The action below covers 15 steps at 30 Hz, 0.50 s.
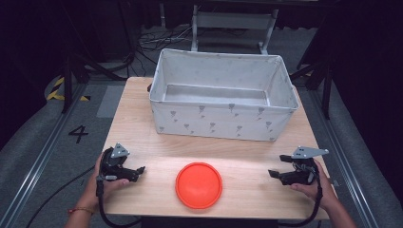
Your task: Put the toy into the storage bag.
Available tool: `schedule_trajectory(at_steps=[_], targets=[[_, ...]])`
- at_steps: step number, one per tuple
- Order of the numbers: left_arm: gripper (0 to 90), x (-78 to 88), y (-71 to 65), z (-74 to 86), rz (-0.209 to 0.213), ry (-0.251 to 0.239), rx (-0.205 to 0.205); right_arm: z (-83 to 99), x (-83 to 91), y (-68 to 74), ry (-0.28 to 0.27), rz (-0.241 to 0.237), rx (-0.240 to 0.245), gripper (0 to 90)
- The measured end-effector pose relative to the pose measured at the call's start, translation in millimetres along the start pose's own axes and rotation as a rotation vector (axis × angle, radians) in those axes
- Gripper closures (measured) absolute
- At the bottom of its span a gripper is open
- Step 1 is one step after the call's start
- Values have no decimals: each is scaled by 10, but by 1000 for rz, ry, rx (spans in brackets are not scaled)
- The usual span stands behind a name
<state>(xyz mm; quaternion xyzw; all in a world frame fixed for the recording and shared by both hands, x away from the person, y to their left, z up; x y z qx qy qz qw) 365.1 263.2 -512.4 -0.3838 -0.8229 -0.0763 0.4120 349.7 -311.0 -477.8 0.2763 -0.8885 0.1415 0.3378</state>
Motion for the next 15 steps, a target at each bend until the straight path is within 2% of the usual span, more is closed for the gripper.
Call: schedule_trajectory(at_steps=[4, 7, 12, 15], targets=[[3, 0, -1, 0, 0, 1, 1, -258, -66, 261, -20, -71, 61, 193], [3, 0, 0, 0, 0, 0, 0, -438, -158, 471, -13, -130, 114, 199], [3, 0, 0, 0, 0, 0, 0, -700, -374, 867, -12, -218, 199, 207], [3, 1, -1, 0, -1, 0, 1, -811, -517, 1047, -11, -268, 220, 210]])
Point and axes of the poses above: each handheld gripper's, and its own axes: x roughly backward along the jaws, z roughly out of its underside, y roughly to its left, the point moved 2 cm from there along -x, roughly forward along the jaws, and after that the axes turned 13 degrees about z, right-handed, at the moved point
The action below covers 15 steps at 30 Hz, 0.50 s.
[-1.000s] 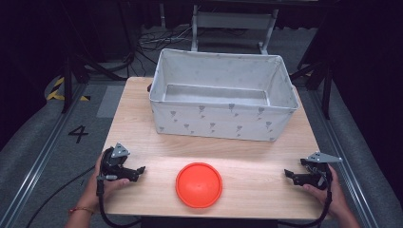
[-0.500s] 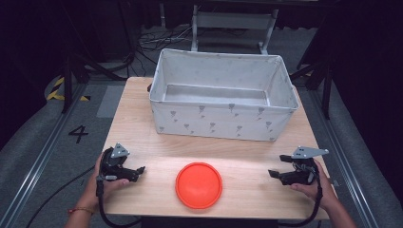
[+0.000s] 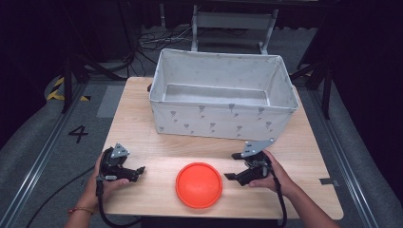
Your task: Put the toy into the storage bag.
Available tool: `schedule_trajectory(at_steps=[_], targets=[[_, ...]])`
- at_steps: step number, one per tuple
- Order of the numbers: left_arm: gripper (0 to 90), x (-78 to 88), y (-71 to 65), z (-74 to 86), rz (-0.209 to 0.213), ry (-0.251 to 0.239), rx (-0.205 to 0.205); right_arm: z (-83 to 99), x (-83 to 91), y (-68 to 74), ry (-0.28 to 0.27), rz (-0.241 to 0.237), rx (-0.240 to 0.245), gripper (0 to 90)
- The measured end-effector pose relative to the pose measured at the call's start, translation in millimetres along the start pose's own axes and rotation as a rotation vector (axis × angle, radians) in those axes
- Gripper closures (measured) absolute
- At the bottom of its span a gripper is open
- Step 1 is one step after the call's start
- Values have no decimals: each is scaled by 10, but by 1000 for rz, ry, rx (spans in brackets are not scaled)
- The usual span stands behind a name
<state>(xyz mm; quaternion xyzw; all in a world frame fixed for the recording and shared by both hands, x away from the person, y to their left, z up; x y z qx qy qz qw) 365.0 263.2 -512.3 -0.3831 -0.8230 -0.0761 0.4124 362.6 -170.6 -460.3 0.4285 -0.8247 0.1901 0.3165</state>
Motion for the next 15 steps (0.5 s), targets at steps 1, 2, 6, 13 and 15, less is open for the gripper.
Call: schedule_trajectory(at_steps=[1, 2, 6, 13, 15], targets=[[3, -1, 1, 0, 1, -1, -1, -41, -62, 32, -1, -3, 12, 211], [4, 0, 0, 0, 1, 0, 0, -81, -140, 65, 2, -11, 25, 211], [4, 0, 0, 0, 2, 0, 0, -133, -324, 131, 32, -46, 28, 212], [2, 0, 3, -1, 3, 1, -2, -106, -602, 215, 115, -89, 40, 168], [2, 0, 2, -1, 4, 1, -2, -95, -628, 215, 122, -84, 35, 170]])
Point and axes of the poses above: each handheld gripper's, and its own axes: x roughly backward along the jaws, z roughly out of its underside, y roughly to its left, the point moved 2 cm from there along -x, roughly forward along the jaws, and after that the axes turned 13 degrees about z, right-handed, at the moved point
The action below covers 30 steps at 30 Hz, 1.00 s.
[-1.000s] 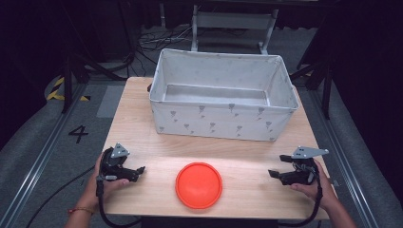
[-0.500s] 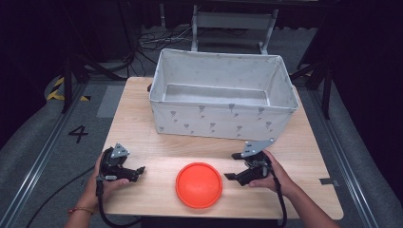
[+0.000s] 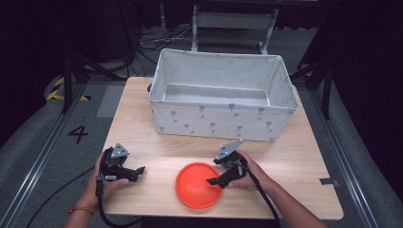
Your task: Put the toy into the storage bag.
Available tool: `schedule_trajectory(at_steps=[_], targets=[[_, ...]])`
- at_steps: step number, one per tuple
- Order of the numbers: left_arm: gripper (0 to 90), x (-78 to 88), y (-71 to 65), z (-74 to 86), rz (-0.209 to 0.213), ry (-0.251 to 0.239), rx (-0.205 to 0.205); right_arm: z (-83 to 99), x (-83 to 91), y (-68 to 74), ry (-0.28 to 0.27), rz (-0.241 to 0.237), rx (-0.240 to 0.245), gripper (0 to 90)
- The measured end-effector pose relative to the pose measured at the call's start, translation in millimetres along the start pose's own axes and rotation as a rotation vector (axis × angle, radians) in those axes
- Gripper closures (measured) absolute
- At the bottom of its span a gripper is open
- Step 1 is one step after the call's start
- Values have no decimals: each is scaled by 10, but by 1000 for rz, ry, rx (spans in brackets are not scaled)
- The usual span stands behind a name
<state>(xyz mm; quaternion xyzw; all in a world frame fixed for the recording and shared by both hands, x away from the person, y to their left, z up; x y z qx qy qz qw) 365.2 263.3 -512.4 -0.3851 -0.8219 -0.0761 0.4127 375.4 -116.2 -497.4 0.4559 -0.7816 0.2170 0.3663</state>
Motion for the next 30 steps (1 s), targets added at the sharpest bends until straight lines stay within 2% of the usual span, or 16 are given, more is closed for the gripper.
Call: schedule_trajectory(at_steps=[1, 4, 7, 10, 13, 18, 20, 22, 24, 25, 30], targets=[[2, -1, -1, 0, 0, -1, 1, 11, -24, -1, 5, -5, -17, 170], [2, -1, 2, -1, 1, 0, -2, 17, -53, 9, -7, -5, -13, 165], [2, -2, 2, -1, 1, -1, -1, 14, -65, 32, -18, -8, -6, 158], [2, -1, 2, -1, 1, -1, -1, 12, -77, 101, -27, -7, 21, 159], [2, 0, 1, 0, 1, 0, -1, -1, -92, 185, -26, 43, 78, 207], [2, -1, 5, -2, 2, 1, -5, -47, -100, 227, -2, 68, 81, 257], [2, -2, 8, -3, 0, 0, -7, -62, -88, 222, 9, 87, 68, 342], [1, -2, 8, -3, 0, 0, -8, -64, -68, 166, 5, 99, 27, 482], [1, -2, 9, -4, -1, 0, -8, -54, -58, 109, 0, 93, -1, 554], [1, -2, 9, -4, -1, 0, -8, -53, -57, 99, -1, 96, -18, 573], [1, -2, 12, -6, -1, 1, -12, -54, -64, 65, -29, 99, -28, 673]])
Point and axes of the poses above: each handheld gripper's, and its own axes: x roughly backward along the jaws, z roughly out of its underside, y roughly to its left, the point moved 2 cm from there along -x, roughly forward along the jaws, and after that the axes turned 13 degrees about z, right-handed, at the moved point
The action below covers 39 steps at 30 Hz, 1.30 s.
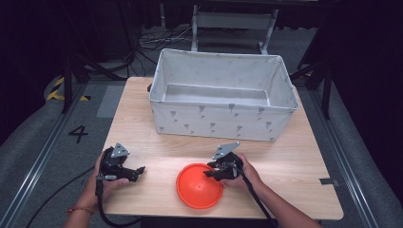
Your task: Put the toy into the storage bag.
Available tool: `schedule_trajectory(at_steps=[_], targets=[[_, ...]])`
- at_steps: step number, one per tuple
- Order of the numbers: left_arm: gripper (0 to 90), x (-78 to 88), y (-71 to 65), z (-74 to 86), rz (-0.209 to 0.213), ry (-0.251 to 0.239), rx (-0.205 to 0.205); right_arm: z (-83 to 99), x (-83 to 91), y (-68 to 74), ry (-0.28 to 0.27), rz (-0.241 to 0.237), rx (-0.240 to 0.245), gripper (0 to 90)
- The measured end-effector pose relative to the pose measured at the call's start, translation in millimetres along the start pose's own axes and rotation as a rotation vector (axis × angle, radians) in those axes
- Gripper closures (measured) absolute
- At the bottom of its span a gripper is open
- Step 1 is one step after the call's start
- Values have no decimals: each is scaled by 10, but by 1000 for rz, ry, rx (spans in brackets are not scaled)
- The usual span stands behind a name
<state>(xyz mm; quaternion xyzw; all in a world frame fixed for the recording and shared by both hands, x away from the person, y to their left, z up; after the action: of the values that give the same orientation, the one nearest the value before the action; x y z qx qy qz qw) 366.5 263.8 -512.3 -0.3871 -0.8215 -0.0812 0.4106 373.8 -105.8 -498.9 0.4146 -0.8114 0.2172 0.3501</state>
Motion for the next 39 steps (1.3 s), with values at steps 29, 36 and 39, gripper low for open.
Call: schedule_trajectory(at_steps=[29, 36, 39], targets=[[1, 0, 3, -2, 3, 1, -3, 157, 539, -511, -47, 117, -6, 845], [2, -2, 2, -1, 2, -1, -3, 249, 531, -602, -22, 95, -42, 814], [1, -2, 2, -1, 3, -1, -3, 268, 480, -590, 8, 69, -34, 591]])
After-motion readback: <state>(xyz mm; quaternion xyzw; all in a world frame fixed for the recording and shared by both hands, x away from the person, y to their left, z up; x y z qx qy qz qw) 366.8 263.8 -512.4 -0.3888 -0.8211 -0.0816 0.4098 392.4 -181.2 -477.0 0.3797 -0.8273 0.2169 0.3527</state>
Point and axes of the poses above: each handheld gripper's, and its own axes: x roughly backward along the jaws, z roughly out of its underside, y roughly to its left, the point moved 2 cm from there along -x, roughly forward along the jaws, and after that the axes turned 13 degrees about z, right-handed, at the moved point
